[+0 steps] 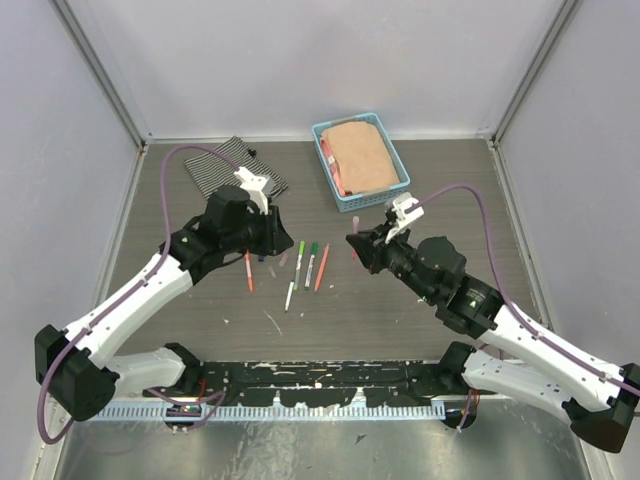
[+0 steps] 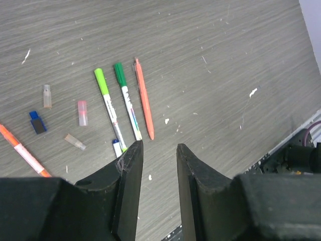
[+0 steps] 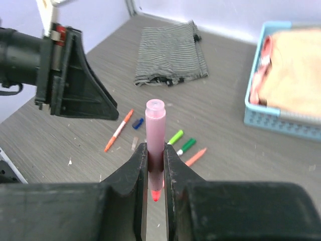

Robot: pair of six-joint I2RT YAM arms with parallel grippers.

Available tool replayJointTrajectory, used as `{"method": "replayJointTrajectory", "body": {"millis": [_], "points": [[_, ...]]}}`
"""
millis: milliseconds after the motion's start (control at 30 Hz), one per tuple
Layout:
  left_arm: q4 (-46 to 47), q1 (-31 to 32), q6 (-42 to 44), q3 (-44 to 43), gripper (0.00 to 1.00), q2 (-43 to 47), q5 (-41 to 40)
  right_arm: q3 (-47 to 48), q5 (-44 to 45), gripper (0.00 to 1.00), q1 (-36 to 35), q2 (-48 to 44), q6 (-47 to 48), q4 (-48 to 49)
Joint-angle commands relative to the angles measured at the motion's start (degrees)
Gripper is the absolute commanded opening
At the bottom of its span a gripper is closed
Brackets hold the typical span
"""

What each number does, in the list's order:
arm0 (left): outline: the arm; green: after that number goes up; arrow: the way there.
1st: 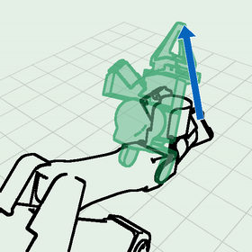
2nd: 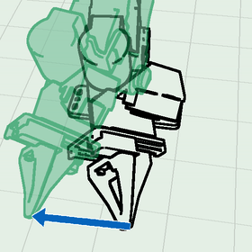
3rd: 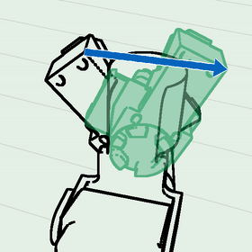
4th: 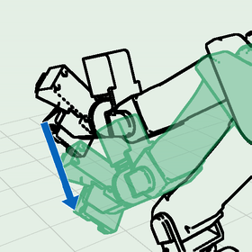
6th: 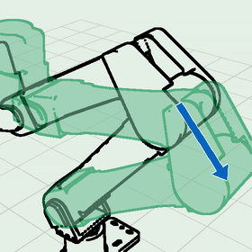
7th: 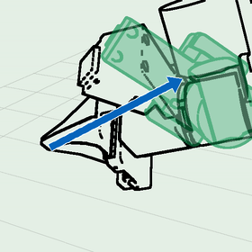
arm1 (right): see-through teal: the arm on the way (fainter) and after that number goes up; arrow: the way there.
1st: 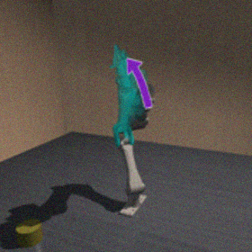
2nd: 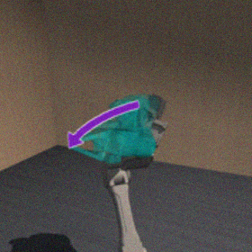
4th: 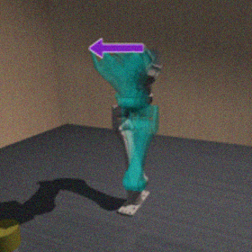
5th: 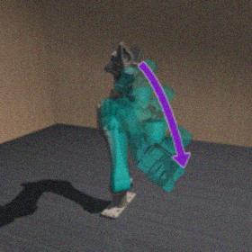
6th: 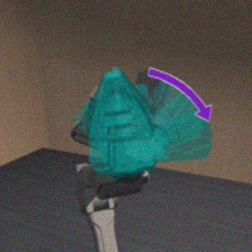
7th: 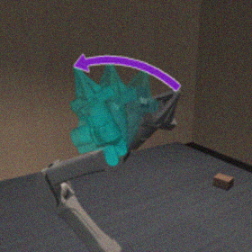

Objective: Insert the pens into the pen caps
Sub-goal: Adjust the pen.

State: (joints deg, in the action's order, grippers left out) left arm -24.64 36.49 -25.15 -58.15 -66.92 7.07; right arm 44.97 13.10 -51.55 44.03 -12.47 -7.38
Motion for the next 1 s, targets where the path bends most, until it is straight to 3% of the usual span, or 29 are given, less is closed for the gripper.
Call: {"method": "replayJointTrajectory", "body": {"millis": [0, 167, 333, 567, 967], "points": [[-4.02, -0.11, 1.68, -3.71, 0.4, 2.33, 2.37, 0.35, -8.61, 0.12, -0.22, 1.88, 16.16, 12.13], [-6.26, -0.11, 3.88, -8.02, 0.43, 4.13, 3.78, 4.66, -16.37, 0.08, -0.54, 7.63, 30.2, 4.87], [-7.09, 1.86, 7.65, -9.96, 0.48, 7.43, 4.04, 10.3, -16.88, 0.05, -3.01, 12.71, 36.04, -3.49], [-6.06, 6.48, 8.06, -9.43, 0.55, 10.0, 5.82, 13.55, -20.47, 0.04, -5.33, 16.54, 37.34, -5.92], [-4.03, 8.95, 6.64, -8.29, 0.55, 8.99, 6.16, 15.19, -19.96, 0.03, -7.84, 18.82, 37.39, -5.81]]}}
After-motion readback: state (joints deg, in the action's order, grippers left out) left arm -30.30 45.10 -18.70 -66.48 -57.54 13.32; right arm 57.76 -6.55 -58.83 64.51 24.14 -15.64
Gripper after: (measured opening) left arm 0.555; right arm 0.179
